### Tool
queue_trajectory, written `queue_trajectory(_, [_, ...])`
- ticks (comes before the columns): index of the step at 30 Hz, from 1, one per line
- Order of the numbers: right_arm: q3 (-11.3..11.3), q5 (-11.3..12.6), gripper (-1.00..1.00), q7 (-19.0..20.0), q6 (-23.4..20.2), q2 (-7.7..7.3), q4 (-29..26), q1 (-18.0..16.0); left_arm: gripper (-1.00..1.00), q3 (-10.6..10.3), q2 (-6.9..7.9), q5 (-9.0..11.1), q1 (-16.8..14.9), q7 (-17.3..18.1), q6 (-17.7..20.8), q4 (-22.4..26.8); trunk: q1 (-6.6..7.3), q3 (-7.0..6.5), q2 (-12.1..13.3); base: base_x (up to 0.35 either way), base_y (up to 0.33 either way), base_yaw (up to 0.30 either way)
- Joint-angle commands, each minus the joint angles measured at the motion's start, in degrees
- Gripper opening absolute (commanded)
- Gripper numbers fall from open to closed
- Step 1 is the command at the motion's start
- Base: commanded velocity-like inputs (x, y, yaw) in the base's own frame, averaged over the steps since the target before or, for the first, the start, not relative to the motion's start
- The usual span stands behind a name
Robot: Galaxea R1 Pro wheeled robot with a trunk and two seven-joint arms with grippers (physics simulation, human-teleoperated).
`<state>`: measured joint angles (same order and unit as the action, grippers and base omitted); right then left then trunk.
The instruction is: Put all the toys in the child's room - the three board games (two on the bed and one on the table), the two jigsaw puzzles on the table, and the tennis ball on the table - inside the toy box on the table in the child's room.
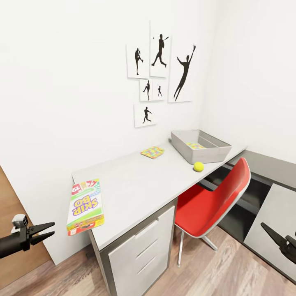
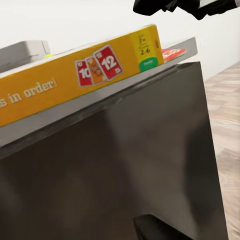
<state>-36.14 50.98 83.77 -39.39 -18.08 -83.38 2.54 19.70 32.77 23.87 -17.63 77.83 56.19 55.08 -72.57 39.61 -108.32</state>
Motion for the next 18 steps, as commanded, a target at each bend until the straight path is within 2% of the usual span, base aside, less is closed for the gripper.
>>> queue_trajectory(1, [0.0, 0.2, 1.00, 0.0, -0.6, -0.02, 0.0, 0.0, 1.00, 0.0, -0.01, 0.1, 0.0, 0.1, 0.6, 0.0, 0.00, 0.05, 0.0, 0.012, -0.012, 0.000])
queue_trajectory(3, [0.0, 0.2, 1.00, 0.0, -0.6, -0.02, 0.0, 0.0, 1.00, 0.0, -0.01, 0.1, 0.0, 0.1, 0.6, 0.1, 0.00, 0.05, 0.0, 0.009, -0.009, 0.000])
queue_trajectory(18, [0.0, 0.3, 1.00, 0.0, -0.6, -0.02, 0.1, 0.0, 1.00, -0.1, -0.07, 0.2, 0.0, 0.4, 1.0, 1.5, 3.30, -2.65, 6.0, 0.001, -0.001, 0.000])
